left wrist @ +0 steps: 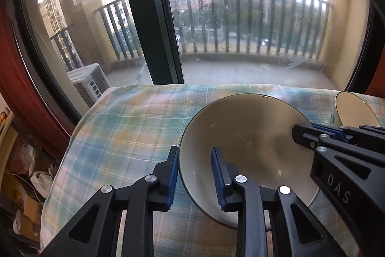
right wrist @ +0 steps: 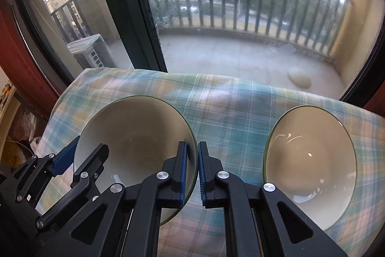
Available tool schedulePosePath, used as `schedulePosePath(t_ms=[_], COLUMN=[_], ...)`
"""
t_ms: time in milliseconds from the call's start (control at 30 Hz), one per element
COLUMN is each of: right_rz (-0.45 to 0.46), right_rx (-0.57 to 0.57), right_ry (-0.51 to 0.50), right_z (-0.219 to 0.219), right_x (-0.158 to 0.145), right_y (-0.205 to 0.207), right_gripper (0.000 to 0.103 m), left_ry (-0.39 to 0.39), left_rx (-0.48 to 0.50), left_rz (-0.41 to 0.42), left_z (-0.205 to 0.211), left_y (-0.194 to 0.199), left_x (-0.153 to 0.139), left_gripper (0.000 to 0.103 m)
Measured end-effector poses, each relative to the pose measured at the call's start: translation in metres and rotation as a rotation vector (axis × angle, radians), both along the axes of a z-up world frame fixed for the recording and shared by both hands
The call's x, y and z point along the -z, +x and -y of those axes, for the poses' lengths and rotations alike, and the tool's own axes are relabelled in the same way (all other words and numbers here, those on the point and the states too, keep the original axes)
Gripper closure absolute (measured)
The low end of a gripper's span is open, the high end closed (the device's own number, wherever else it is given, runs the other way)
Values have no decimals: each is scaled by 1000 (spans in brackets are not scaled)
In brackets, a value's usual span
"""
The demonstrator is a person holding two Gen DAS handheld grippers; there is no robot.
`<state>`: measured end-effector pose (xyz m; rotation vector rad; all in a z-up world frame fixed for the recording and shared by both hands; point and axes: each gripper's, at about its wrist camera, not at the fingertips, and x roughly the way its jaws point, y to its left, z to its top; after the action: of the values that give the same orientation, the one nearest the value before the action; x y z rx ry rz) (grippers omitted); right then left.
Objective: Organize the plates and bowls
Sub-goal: 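Lift the second bowl and carry it toward the placed bowl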
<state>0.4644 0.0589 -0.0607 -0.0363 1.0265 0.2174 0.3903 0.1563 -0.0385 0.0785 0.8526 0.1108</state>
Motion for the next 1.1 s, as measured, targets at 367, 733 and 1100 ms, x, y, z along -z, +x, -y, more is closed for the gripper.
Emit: schedulePosePath(t_ms=[367, 733, 1100], right_rz=[11, 3, -46], right_rx=[-34, -32, -41], right_ry=[-65, -84, -75], right_z=[-3, 12, 32], right_x=[-7, -12, -12], right_y=[-19, -50, -83], right_gripper=[91, 91, 91], left_ry=[9, 4, 6], left_rx=[-11, 5, 24], left_rz=[-15, -49, -65], left_z=[1, 17, 33], left_y=[-9, -33, -64], left_x=[-2, -1, -4], left_gripper=[77, 77, 77])
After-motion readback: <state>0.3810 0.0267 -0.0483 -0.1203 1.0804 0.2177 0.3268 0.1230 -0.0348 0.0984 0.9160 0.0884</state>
